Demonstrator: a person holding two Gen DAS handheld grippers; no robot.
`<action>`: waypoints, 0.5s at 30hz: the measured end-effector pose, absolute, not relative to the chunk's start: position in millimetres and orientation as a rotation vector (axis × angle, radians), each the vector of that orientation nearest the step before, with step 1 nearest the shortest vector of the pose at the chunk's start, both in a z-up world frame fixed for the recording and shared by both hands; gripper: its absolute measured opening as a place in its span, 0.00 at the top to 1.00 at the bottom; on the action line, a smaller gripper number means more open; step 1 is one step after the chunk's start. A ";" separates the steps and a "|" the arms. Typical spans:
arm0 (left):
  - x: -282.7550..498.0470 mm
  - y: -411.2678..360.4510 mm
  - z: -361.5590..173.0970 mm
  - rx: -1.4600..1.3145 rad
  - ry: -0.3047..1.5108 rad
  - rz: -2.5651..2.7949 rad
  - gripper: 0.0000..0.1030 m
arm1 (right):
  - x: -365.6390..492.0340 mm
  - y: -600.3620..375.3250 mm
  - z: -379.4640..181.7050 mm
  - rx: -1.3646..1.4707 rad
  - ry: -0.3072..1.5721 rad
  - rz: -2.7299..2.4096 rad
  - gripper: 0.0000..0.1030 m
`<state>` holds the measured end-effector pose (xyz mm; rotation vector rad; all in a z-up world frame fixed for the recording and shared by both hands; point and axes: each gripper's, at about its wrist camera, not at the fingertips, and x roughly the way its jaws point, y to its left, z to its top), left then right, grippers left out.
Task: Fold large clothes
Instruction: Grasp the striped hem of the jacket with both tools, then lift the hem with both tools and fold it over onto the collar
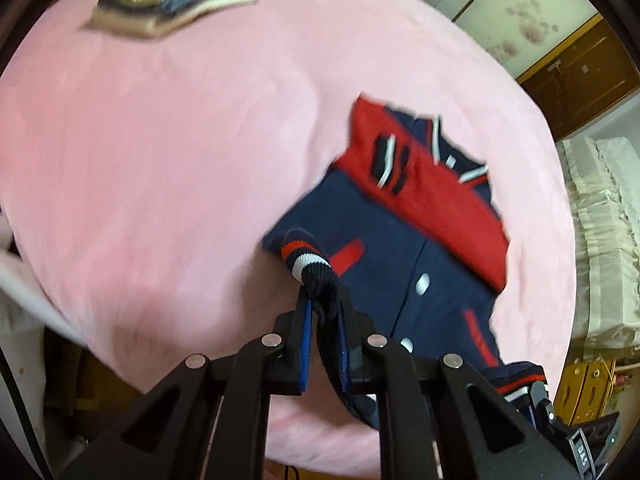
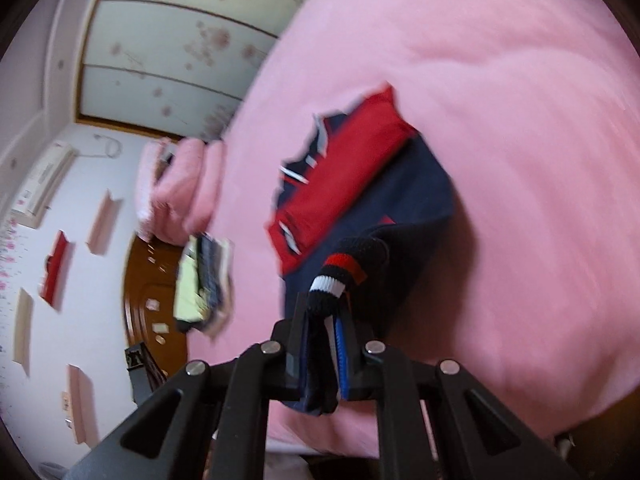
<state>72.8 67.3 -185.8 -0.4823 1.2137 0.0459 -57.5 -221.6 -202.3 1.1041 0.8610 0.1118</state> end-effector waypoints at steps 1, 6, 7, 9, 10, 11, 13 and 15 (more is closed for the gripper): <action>79.4 65.8 -178.5 -0.484 1.202 0.042 0.92 | -49.7 -223.1 -194.4 1.104 0.834 0.120 0.90; 129.4 57.8 -155.4 -0.469 1.158 0.006 0.92 | -15.0 -234.5 -169.2 1.051 0.773 0.113 0.90; 141.1 55.0 -153.6 -0.461 1.154 -0.004 0.92 | -9.7 -238.0 -167.6 1.044 0.770 0.103 0.90; 158.1 52.7 -153.2 -0.454 1.147 -0.022 0.92 | 6.7 -246.3 -165.6 1.042 0.763 0.069 0.90; 169.9 50.8 -153.4 -0.443 1.155 -0.023 0.92 | 14.5 -250.5 -166.2 1.047 0.764 0.045 0.90; 178.4 47.9 -154.4 -0.435 1.164 -0.027 0.92 | 19.2 -252.5 -168.3 1.049 0.766 0.028 0.90; 203.2 41.4 -158.8 -0.414 1.189 -0.053 0.92 | 33.9 -258.0 -173.0 1.056 0.788 -0.019 0.90; 223.3 36.6 -165.9 -0.383 1.211 -0.078 0.92 | 48.9 -261.1 -177.5 1.054 0.811 -0.073 0.90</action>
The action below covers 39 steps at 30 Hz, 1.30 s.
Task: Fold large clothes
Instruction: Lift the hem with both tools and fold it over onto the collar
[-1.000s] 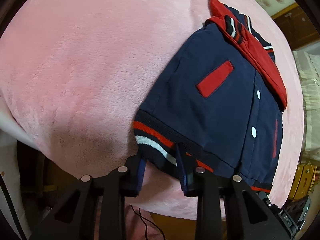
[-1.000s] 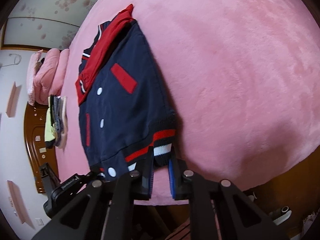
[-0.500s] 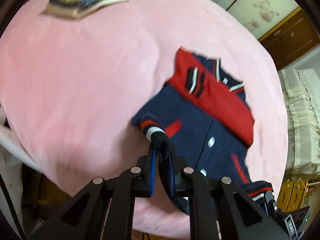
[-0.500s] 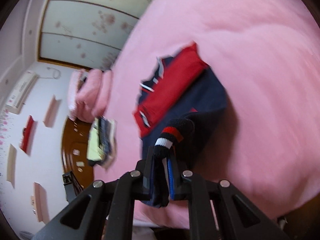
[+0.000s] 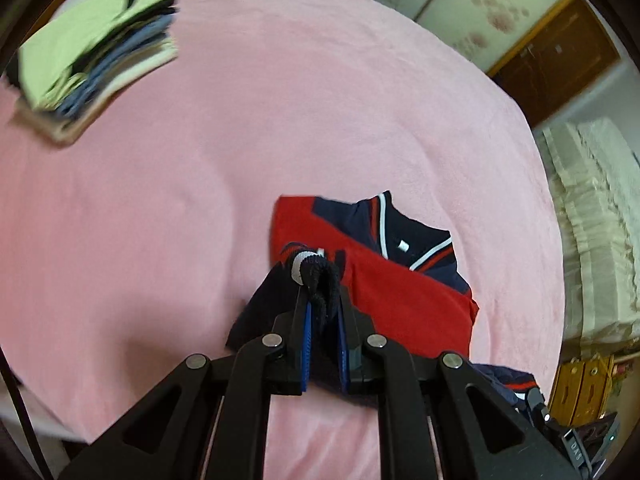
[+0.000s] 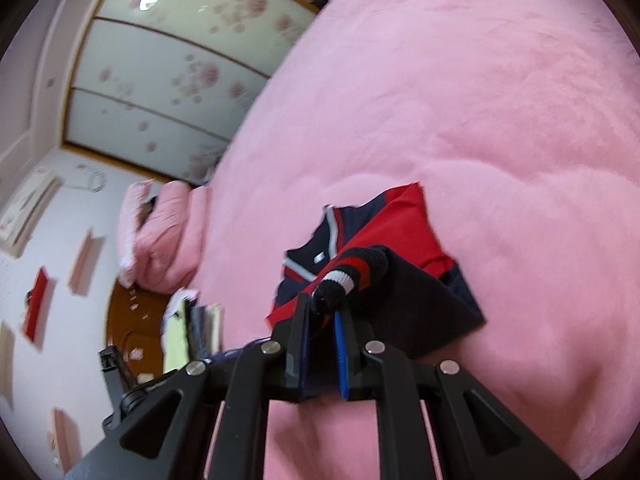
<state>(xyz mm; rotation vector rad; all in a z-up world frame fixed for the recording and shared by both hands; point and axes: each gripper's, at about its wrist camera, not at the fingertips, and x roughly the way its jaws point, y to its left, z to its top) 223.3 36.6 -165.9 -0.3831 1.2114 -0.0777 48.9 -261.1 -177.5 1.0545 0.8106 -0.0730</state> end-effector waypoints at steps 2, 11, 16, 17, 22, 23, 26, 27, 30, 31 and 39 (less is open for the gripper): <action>245.3 29.3 -174.8 -0.365 1.240 -0.097 0.92 | 64.9 -261.9 -182.4 1.049 0.823 -0.122 0.90; 310.0 14.3 -220.4 -0.347 1.356 -0.158 0.88 | 121.6 -265.9 -220.6 1.052 0.881 -0.310 0.87; 325.3 3.4 -211.3 -0.244 1.260 -0.150 0.66 | 149.4 -272.6 -232.5 1.013 0.935 -0.323 0.87; 327.8 1.2 -207.3 -0.225 1.241 -0.151 0.55 | 153.6 -274.8 -233.0 1.002 0.939 -0.315 0.87; 329.1 -6.4 -201.4 -0.206 1.263 -0.164 0.47 | 167.4 -284.3 -217.5 0.879 0.952 -0.328 0.84; 327.6 -8.8 -203.7 -0.204 1.279 -0.173 0.47 | 168.9 -283.2 -213.1 0.848 0.951 -0.318 0.84; 323.6 -11.7 -216.6 -0.170 1.318 -0.157 0.47 | 174.5 -277.5 -208.4 0.783 0.965 -0.233 0.84; 322.6 -10.2 -223.6 -0.157 1.334 -0.140 0.47 | 176.3 -274.7 -209.9 0.762 0.981 -0.195 0.84; 321.7 -4.8 -249.8 -0.069 1.398 -0.094 0.38 | 182.3 -270.5 -219.2 0.648 1.066 -0.178 0.84; 322.9 -4.3 -255.7 -0.043 1.411 -0.100 0.36 | 185.1 -269.6 -224.8 0.588 1.104 -0.178 0.84; 331.5 8.4 -289.5 -0.066 1.371 -0.270 0.34 | 201.3 -275.7 -260.4 0.375 1.234 -0.127 0.81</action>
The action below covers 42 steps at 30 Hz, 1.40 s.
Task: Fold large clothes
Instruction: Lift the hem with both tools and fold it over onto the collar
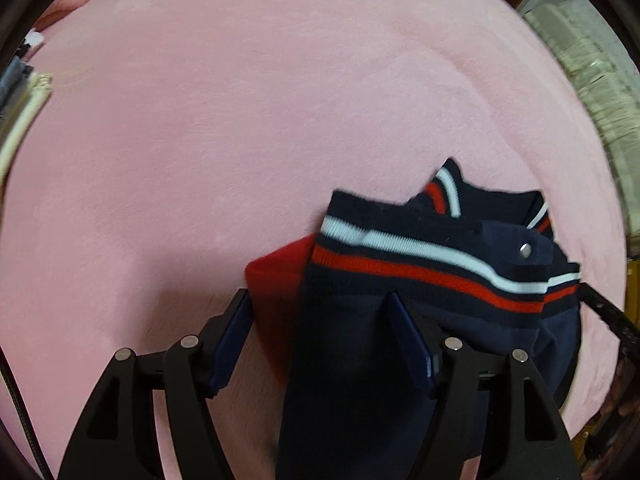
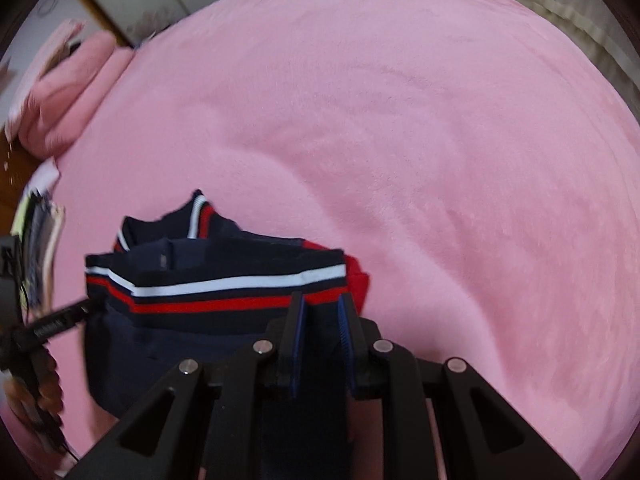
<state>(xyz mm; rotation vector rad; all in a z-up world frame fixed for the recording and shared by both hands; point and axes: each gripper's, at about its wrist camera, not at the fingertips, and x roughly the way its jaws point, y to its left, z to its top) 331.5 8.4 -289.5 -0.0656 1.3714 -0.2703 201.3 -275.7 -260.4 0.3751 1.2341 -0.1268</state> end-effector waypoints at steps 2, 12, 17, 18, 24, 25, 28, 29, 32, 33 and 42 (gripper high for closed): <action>332.6 10.9 -290.0 -0.101 1.354 -0.284 0.44 | 205.8 -279.4 -267.5 0.360 1.262 -0.131 0.67; 314.5 20.6 -279.8 -0.267 1.278 -0.248 0.85 | 203.5 -276.5 -258.3 0.410 1.171 -0.041 0.94; 315.2 30.8 -284.4 -0.328 1.292 -0.183 0.86 | 200.7 -288.7 -257.2 0.450 1.104 -0.155 0.94; 317.5 31.5 -287.9 -0.342 1.308 -0.169 0.85 | 201.0 -289.9 -260.9 0.462 1.113 -0.171 0.94; 311.1 38.5 -266.1 -0.257 1.264 -0.030 0.56 | 195.0 -289.5 -237.0 0.399 1.001 -0.347 0.89; 306.2 34.3 -257.8 -0.221 1.238 -0.036 0.56 | 191.5 -287.4 -228.2 0.409 0.956 -0.332 0.89; 289.7 17.0 -233.0 -0.179 1.174 -0.142 0.56 | 190.8 -274.4 -220.4 0.489 0.958 -0.149 0.89; 284.1 12.8 -228.9 -0.189 1.168 -0.186 0.56 | 192.8 -266.8 -222.9 0.515 0.978 -0.096 0.91; 271.1 -14.7 -236.1 -0.275 1.223 -0.356 0.80 | 195.2 -228.5 -243.7 0.638 1.077 0.121 1.00; 269.4 -28.6 -249.7 -0.305 1.294 -0.421 0.86 | 195.3 -210.1 -253.8 0.650 1.114 0.167 1.00; 287.6 -41.0 -310.7 -0.516 1.393 -0.370 0.92 | 204.5 -193.3 -303.3 0.777 1.134 0.161 1.00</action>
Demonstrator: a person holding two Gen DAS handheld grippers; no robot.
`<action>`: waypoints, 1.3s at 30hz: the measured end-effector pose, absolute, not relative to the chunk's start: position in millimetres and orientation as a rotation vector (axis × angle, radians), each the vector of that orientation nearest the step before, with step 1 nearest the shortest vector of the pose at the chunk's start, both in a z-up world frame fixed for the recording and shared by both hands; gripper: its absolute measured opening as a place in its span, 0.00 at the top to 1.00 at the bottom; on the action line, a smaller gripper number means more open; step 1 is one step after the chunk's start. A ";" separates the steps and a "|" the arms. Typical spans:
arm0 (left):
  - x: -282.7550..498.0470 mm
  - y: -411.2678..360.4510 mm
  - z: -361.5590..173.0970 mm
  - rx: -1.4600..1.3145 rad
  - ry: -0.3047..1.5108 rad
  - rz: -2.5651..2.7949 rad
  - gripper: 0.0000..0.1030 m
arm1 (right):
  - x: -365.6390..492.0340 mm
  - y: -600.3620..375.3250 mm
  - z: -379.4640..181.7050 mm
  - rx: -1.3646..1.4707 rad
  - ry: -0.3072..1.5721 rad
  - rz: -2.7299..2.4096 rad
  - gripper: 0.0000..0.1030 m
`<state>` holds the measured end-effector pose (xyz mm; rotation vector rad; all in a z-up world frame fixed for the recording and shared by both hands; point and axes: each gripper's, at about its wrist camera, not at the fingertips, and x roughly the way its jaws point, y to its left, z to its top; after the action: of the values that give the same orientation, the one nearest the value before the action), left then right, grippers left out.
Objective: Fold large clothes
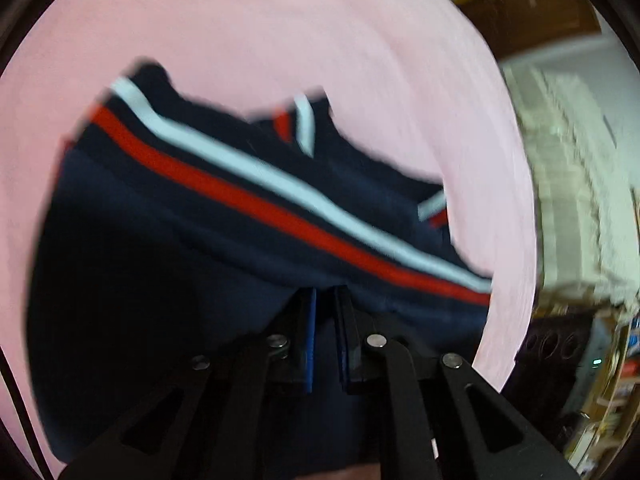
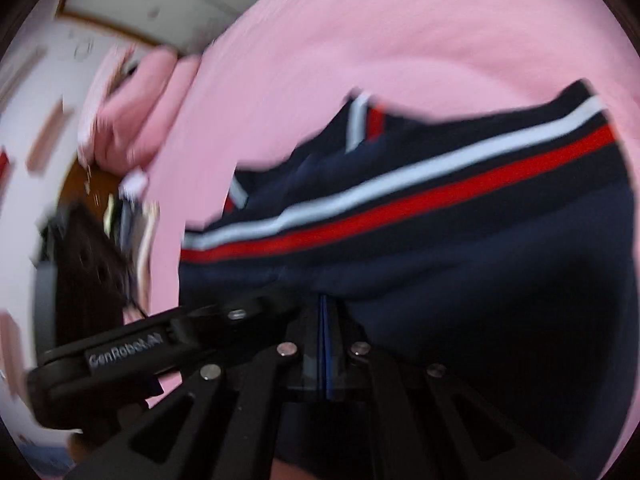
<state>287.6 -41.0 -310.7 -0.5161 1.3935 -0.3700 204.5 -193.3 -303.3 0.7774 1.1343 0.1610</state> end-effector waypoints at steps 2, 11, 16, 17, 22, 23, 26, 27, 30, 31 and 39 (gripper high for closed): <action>294.9 -29.5 -312.5 -0.520 1.373 -0.351 0.93 | 206.6 -211.5 -301.5 0.732 1.121 0.108 1.00; 292.5 1.7 -296.3 -0.356 1.293 -0.085 0.96 | 177.8 -262.5 -272.6 0.515 1.122 -0.151 1.00; 271.9 -20.5 -277.8 -0.337 1.311 -0.212 0.97 | 169.1 -242.1 -263.8 0.630 1.092 0.014 1.00; 265.5 -33.3 -278.5 -0.336 1.346 -0.245 0.96 | 171.4 -232.4 -267.8 0.672 1.107 0.081 1.00; 243.1 -68.7 -307.2 -0.398 1.430 -0.202 0.97 | 173.8 -176.0 -308.1 0.747 1.224 0.203 1.00; 243.5 -63.8 -309.8 -0.400 1.427 -0.191 0.99 | 172.4 -177.5 -306.9 0.734 1.212 0.201 1.00; 243.1 -49.1 -311.3 -0.423 1.421 -0.202 0.99 | 161.3 -206.5 -297.8 0.678 1.163 0.126 1.00; 242.5 -44.0 -306.3 -0.376 1.410 -0.182 0.99 | 155.2 -220.5 -293.6 0.663 1.139 0.102 1.00; 241.9 -31.5 -297.9 -0.225 1.362 -0.087 0.99 | 134.8 -263.7 -283.4 0.572 1.131 -0.064 1.00; 240.9 -27.4 -298.4 -0.194 1.361 -0.044 0.99 | 127.3 -276.7 -278.4 0.497 1.152 -0.167 1.00; 218.4 -43.4 -273.8 -0.220 1.369 -0.019 0.99 | 100.9 -276.5 -249.6 0.572 1.067 -0.141 1.00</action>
<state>218.4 -43.4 -273.8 -0.2196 1.3695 -0.0194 100.9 -276.5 -249.6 0.5716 1.0671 -0.1408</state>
